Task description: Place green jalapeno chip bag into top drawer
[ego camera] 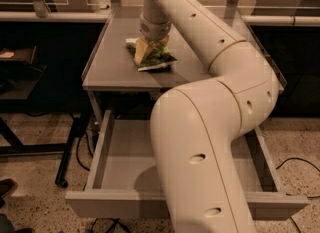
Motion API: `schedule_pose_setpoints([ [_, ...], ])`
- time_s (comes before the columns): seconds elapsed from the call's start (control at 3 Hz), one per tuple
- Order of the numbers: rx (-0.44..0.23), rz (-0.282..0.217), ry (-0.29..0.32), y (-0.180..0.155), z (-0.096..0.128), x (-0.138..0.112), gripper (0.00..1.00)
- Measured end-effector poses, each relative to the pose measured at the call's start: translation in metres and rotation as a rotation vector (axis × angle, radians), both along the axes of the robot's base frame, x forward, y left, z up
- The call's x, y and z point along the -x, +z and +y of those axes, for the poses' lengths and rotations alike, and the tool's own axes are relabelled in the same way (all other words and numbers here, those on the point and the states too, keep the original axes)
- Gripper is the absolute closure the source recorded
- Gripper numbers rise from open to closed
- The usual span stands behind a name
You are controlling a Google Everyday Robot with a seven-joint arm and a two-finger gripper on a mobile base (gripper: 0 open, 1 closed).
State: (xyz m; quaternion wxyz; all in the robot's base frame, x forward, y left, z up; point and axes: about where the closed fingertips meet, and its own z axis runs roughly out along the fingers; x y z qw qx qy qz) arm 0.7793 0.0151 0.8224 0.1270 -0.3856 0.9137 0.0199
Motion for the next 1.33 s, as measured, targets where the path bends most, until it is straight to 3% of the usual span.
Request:
schedule_pose_setpoints([
  [0.33, 0.000, 0.000, 0.000, 0.0000, 0.0000, 0.0000, 0.66],
  [0.67, 0.000, 0.000, 0.000, 0.0000, 0.0000, 0.0000, 0.95],
  [1.33, 0.000, -0.001, 0.000, 0.0041, -0.0003, 0.0000, 1.00],
])
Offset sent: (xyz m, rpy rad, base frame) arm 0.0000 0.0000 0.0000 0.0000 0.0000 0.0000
